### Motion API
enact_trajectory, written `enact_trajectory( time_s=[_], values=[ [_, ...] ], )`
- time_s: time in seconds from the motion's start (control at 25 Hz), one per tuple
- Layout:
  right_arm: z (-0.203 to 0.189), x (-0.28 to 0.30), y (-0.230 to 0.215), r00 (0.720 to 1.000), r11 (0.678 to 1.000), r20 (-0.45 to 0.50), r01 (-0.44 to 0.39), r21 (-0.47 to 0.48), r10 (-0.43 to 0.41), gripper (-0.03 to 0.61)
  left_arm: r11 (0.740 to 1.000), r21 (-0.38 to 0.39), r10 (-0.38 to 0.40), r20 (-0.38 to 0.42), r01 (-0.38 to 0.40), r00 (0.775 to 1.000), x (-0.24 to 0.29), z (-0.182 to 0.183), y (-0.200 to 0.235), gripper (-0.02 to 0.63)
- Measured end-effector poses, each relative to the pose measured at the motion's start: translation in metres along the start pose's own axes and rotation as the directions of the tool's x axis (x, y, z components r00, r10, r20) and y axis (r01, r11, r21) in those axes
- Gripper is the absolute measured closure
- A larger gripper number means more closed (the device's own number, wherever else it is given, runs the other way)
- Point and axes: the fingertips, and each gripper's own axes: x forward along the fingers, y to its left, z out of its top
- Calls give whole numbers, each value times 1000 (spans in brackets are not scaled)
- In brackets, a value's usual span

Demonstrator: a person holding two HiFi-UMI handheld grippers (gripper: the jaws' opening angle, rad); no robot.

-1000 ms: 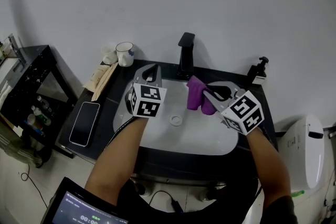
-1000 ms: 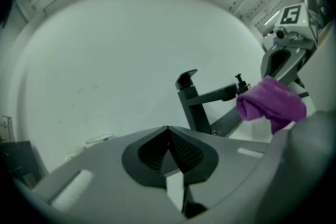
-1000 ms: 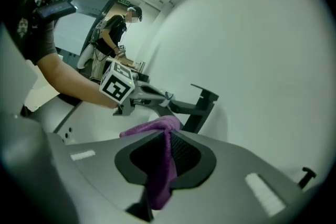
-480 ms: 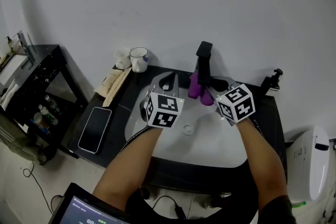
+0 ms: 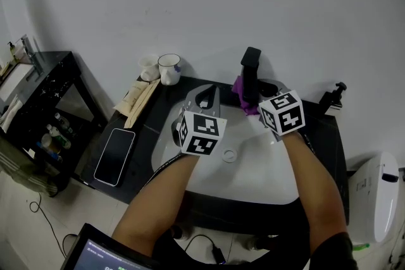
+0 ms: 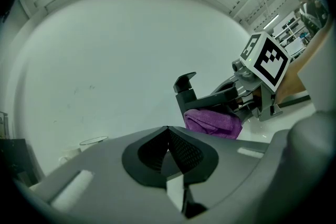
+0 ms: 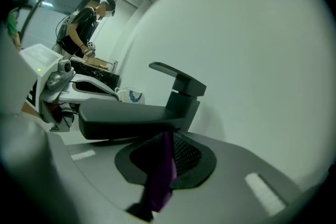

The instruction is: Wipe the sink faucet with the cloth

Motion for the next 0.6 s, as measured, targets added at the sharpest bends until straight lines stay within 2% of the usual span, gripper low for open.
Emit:
enact_trajectory(
  time_s=[0.12, 0.28, 0.4, 0.6],
  values=[
    [-3, 3, 5, 999, 999, -35, -28, -33, 27, 540, 1000, 1, 0, -1, 0, 1000, 0, 0, -2, 597],
    [-7, 7, 11, 997, 991, -78, -29, -128, 19, 540, 1000, -6, 9, -9, -9, 1000, -1, -2, 1, 597],
    [-10, 11, 16, 995, 986, -99, -43, -163, 27, 540, 1000, -9, 12, -6, -13, 1000, -1, -1, 4, 597],
    [-24, 18, 34, 981, 965, -186, -104, -242, 59, 540, 1000, -12, 15, -6, -15, 1000, -3, -1, 4, 597]
  ],
)
